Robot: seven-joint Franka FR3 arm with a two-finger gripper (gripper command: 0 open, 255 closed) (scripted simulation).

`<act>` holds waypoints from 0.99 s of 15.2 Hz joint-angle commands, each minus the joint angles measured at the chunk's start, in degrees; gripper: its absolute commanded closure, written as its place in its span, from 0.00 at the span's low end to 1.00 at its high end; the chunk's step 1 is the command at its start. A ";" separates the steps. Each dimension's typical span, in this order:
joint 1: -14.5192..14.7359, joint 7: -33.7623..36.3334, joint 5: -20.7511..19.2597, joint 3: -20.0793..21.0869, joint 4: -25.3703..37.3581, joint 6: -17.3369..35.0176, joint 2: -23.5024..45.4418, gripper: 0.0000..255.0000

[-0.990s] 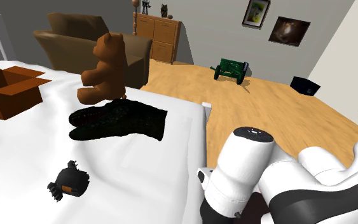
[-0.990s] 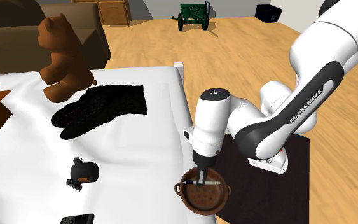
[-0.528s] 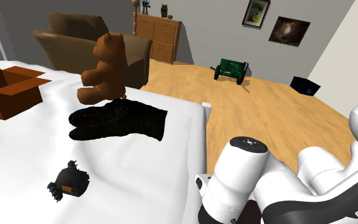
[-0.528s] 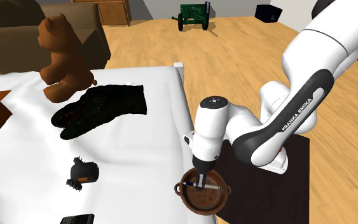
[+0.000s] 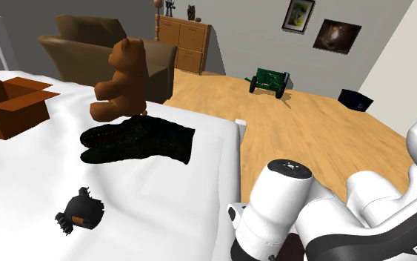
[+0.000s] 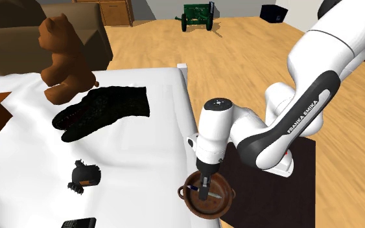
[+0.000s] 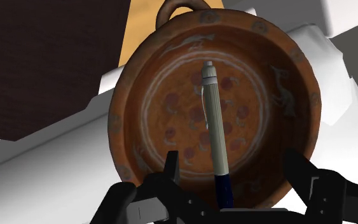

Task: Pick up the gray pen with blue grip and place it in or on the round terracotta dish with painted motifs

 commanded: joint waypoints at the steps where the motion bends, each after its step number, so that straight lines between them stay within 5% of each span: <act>1: 0.00 0.00 0.00 0.00 0.00 0.00 0.00 0.00; 3: 0.00 0.00 0.00 0.00 0.00 0.00 0.00 0.00; 7: -0.83 1.09 -2.34 -2.52 1.22 -10.21 -8.70 0.00; 15: -0.81 1.10 -2.35 -2.55 1.21 -10.20 -8.70 0.00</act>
